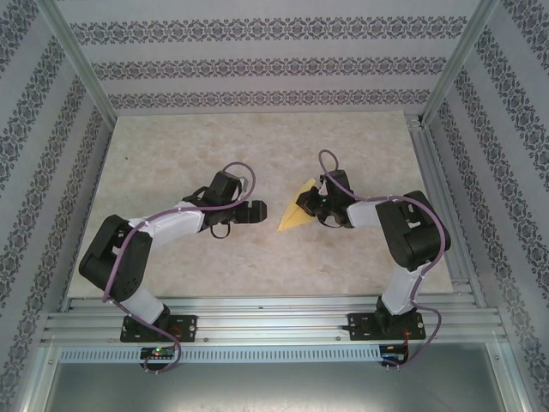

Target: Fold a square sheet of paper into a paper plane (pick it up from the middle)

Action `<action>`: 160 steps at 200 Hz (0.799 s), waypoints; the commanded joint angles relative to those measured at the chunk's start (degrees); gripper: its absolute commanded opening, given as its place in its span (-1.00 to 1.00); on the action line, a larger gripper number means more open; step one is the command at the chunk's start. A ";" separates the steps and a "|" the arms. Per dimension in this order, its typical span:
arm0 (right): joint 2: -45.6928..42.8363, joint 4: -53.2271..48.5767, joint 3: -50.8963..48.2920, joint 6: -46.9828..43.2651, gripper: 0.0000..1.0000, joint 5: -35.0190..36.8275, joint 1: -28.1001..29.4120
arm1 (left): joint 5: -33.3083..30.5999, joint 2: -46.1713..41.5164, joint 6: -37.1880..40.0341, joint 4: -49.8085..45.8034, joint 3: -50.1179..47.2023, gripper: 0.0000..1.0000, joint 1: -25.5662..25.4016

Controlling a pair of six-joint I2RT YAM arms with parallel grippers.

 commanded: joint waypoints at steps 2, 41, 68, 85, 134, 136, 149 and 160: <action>-1.66 10.72 -0.05 0.43 -0.98 -3.44 0.50 | 4.09 -3.14 0.26 3.65 -1.56 0.98 1.73; -4.83 24.02 -0.92 4.02 -0.99 -12.82 0.05 | 14.77 -8.16 -2.42 8.85 -4.47 0.99 5.85; -5.73 32.48 -1.21 9.87 -0.98 -17.56 0.35 | 24.65 -10.81 -7.28 15.91 -6.33 0.99 7.83; -6.13 36.43 -1.19 13.36 -0.96 -18.84 0.90 | 28.89 -11.17 -10.21 19.45 -6.26 0.99 7.97; -8.05 38.08 -0.17 16.74 -0.93 -19.43 3.77 | 33.75 -9.71 -18.10 28.27 -6.04 1.00 7.96; -8.10 37.92 -0.09 16.71 -0.93 -19.38 3.88 | 33.92 -9.64 -18.37 28.67 -6.08 1.00 7.91; -8.23 37.45 0.37 16.79 -0.93 -19.42 4.64 | 34.52 -9.20 -19.10 30.02 -5.93 0.94 7.95; -8.18 37.03 0.77 16.82 -0.92 -19.66 5.20 | 34.74 -9.13 -19.16 30.82 -5.83 0.84 7.93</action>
